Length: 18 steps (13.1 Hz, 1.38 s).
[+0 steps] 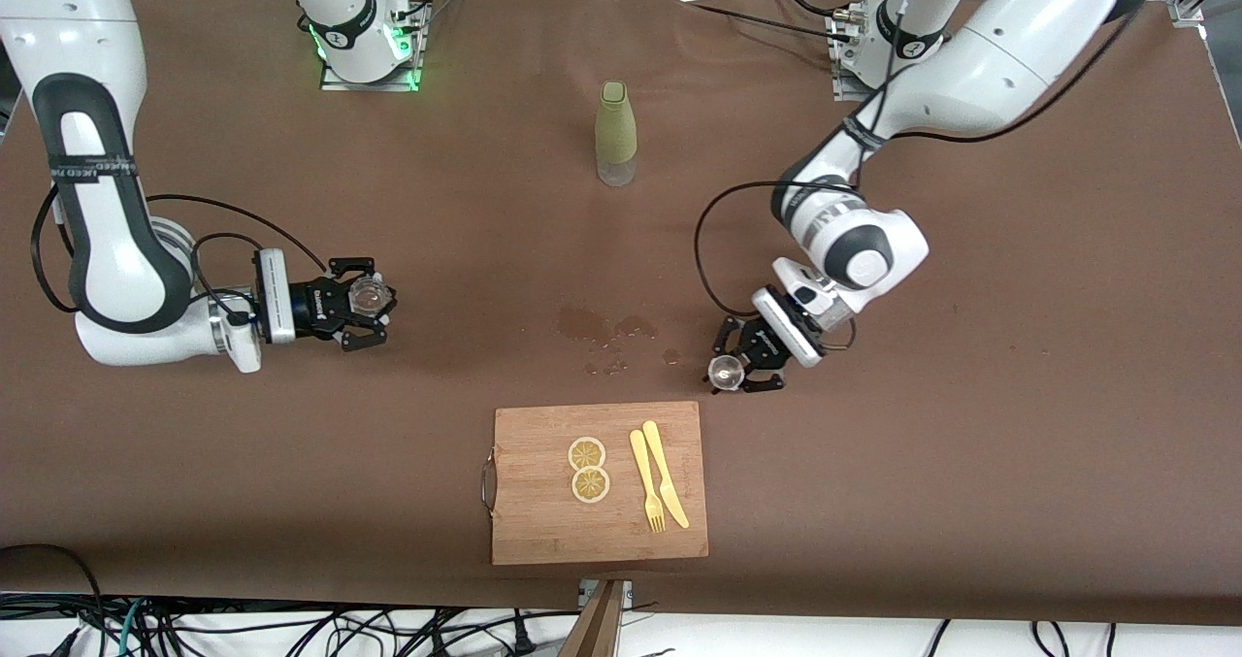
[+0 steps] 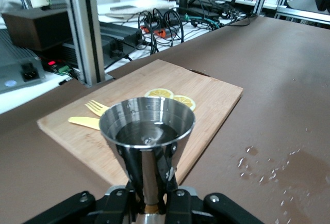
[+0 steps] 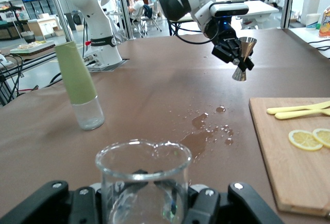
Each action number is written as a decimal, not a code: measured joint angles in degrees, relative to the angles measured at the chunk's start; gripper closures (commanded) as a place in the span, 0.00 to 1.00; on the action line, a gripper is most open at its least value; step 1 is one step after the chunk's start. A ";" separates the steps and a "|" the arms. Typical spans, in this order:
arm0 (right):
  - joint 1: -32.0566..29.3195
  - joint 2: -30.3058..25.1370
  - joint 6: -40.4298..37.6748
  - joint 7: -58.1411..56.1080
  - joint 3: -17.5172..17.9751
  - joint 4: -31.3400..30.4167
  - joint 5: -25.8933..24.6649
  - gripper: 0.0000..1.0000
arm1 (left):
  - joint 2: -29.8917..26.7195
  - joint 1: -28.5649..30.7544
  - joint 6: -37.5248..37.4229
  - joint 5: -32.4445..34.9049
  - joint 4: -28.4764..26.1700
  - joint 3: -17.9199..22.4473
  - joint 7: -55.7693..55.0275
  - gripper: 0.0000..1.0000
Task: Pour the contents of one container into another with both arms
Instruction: 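Move the glass cup back with the right gripper while the left gripper withdraws the jigger, then lower the glass cup with the right gripper and open it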
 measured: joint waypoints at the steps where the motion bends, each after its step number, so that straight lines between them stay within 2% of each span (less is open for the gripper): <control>1: -1.76 1.43 -0.85 -2.78 -0.05 -0.57 -0.04 1.00 | -0.04 2.66 -3.88 3.26 -1.76 -0.23 0.88 1.00; 5: -7.45 8.64 -1.90 -9.77 -0.13 -1.02 -0.35 1.00 | -2.07 12.64 -20.97 19.30 -8.47 0.98 0.90 1.00; 9: -8.29 13.34 1.80 -10.54 0.00 -0.82 -0.17 1.00 | -4.19 14.95 -42.92 35.25 -10.81 12.49 -0.01 1.00; 12: -8.31 15.52 5.36 -11.96 0.05 -0.59 -0.04 1.00 | -6.31 16.42 -55.11 47.00 -10.79 20.13 -3.94 1.00; 13: -8.32 15.84 5.58 -12.15 0.06 -0.46 0.00 0.94 | -7.01 16.95 -57.60 49.70 -10.80 21.93 -4.73 1.00; 14: -8.34 15.87 5.54 -12.18 0.07 -0.41 0.02 0.53 | -7.55 17.25 -59.40 52.16 -10.81 23.62 -5.46 1.00; 15: -8.34 15.87 5.55 -12.18 0.07 -0.39 0.02 0.01 | -7.79 17.32 -60.86 54.36 -10.83 25.29 -5.80 1.00; 18: -8.66 15.88 5.55 -12.23 0.07 -0.36 -0.02 0.00 | -7.83 17.38 -63.79 60.85 -10.87 30.02 -5.98 1.00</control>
